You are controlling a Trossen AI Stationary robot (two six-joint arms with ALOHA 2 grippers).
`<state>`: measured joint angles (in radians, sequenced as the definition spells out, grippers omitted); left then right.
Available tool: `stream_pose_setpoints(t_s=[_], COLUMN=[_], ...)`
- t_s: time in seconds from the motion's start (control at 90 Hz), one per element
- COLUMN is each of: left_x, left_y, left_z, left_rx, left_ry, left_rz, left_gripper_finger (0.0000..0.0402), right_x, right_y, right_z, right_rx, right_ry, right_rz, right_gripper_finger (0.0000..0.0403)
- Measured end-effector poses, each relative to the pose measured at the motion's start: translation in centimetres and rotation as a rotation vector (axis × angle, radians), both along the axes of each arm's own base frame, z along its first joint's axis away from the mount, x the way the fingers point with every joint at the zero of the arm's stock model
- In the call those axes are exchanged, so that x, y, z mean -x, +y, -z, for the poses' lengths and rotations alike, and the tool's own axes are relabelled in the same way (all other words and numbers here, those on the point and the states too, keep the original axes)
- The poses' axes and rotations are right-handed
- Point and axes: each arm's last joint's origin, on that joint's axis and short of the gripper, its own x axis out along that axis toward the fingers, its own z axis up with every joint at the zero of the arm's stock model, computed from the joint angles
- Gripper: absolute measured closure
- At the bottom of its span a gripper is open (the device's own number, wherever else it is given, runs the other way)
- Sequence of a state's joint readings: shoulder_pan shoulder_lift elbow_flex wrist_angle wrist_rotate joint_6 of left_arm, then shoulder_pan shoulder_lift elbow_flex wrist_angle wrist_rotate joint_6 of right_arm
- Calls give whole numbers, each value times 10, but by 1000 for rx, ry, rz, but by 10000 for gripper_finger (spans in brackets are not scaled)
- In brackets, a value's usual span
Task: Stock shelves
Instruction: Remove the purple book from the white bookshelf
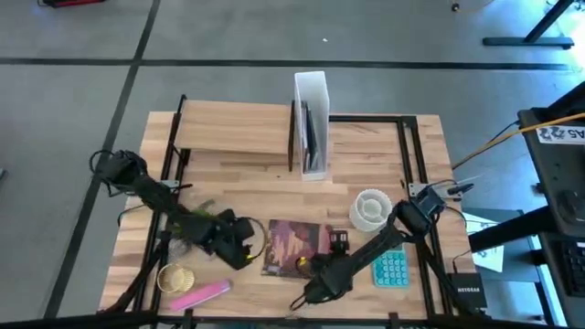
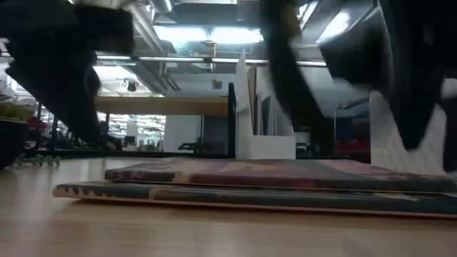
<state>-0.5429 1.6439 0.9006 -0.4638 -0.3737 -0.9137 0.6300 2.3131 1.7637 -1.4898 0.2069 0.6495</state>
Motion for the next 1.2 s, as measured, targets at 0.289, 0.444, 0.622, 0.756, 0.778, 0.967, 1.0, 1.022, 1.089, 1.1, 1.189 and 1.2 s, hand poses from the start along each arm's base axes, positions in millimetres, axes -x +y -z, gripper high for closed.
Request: stream_pose_setpoints(t_s=[0.289, 0.444, 0.622, 0.756, 0.778, 0.967, 1.0, 1.022, 1.089, 1.1, 1.189, 1.2], left_x=[-24, -24, -22, -19, -19, -11, -10, -10, -10, -10, -11, -12], left_y=[16, 16, 13, 7, 6, 0, 1, 1, 4, 4, 8, 9], left_z=[28, 27, 27, 23, 23, 5, 1, 0, -6, -7, -11, -12], left_rx=[68, 62, 62, 86, 95, 149, 150, 146, 134, 132, 119, 120], left_ry=[-53, -63, -69, -83, -85, -116, -126, -132, -158, -162, -184, -186], left_rz=[31, 38, 37, 35, 34, 34, 35, 35, 31, 30, 21, 20], left_gripper_finger=[163, 163, 163, 163, 163, 163, 163, 163, 163, 163, 163, 163], right_x=[-15, -22, -23, -15, -14, 1, 3, 4, 5, 5, 5, 6], right_y=[-12, -16, -13, -4, -2, 15, 19, 23, 36, 38, 52, 53], right_z=[3, 1, -1, -9, -12, -44, -50, -53, -61, -62, -63, -62], right_rx=[-86, -60, -146, -141, -135, -154, -176, -195, -275, -289, -366, -368], right_ry=[-146, -185, -167, -185, -195, -344, -377, -404, -495, -510, -564, -563], right_rz=[-72, -94, -63, -89, -91, -76, -73, -77, -84, -85, -108, -112], right_gripper_finger=[270, 270, 270, 270, 270, 270, 270, 270, 270, 270, 270, 270])
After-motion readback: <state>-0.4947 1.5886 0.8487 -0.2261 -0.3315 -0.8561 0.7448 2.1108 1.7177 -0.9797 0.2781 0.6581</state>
